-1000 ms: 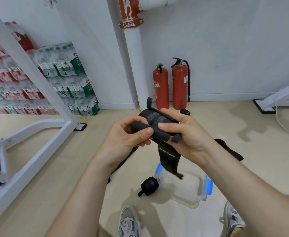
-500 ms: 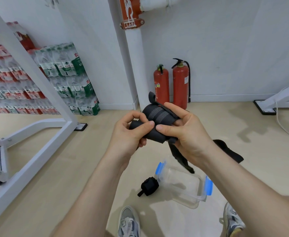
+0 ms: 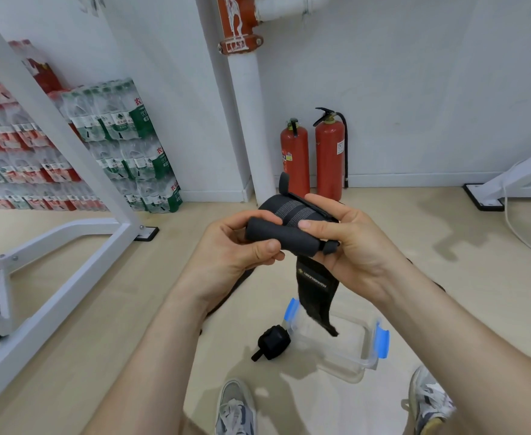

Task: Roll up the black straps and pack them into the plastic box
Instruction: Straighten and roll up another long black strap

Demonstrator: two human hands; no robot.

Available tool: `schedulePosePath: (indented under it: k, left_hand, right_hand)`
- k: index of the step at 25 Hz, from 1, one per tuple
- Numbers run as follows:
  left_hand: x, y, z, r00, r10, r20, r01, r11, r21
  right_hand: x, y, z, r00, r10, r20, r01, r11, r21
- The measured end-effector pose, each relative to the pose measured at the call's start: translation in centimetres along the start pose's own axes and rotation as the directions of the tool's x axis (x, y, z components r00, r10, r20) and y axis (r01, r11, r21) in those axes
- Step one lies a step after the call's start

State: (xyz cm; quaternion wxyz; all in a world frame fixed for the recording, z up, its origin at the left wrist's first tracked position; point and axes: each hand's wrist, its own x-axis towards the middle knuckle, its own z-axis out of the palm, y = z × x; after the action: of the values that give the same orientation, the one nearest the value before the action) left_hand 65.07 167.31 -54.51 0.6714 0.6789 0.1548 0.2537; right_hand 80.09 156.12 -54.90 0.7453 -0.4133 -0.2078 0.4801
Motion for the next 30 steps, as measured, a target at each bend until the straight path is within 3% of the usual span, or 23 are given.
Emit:
schedulePosePath:
  k: [8,13,19,26,28,30]
  left_hand:
    - [0.5,-0.7,0.8,0.994,-0.003,-0.110,0.003,1.000,0.002]
    - [0.6,-0.6,1.2,0.986,-0.011,-0.164,0.006,0.999,-0.032]
    - [0.6,-0.3,1.1,0.977,-0.022,-0.212,0.037,0.997,0.066]
    - [0.7,-0.7,2.1,0.929,0.015,-0.370,0.031,0.993,0.118]
    - [0.7,-0.8,1.7,0.941,-0.025,-0.338,0.073,0.989,0.130]
    - [0.4,-0.7,0.4,0.984,-0.092,-0.155,0.103,0.993,0.065]
  right_hand:
    - [0.1,0.3,-0.2,0.999,-0.042,0.003,0.042,0.999,-0.031]
    - [0.6,1.0,-0.7,0.999,0.031,0.007,-0.031,0.999,-0.034]
    - [0.5,0.9,-0.7,1.000,0.006,0.007,-0.005,0.996,-0.093]
    - [0.0,1.1,-0.1,0.996,-0.089,0.019,0.090,0.939,-0.332]
    - [0.0,1.0,-0.1,0.997,-0.071,0.006,0.068,0.937,-0.343]
    - [0.0,0.6,-0.2,1.000,-0.024,0.020,0.029,0.956,-0.293]
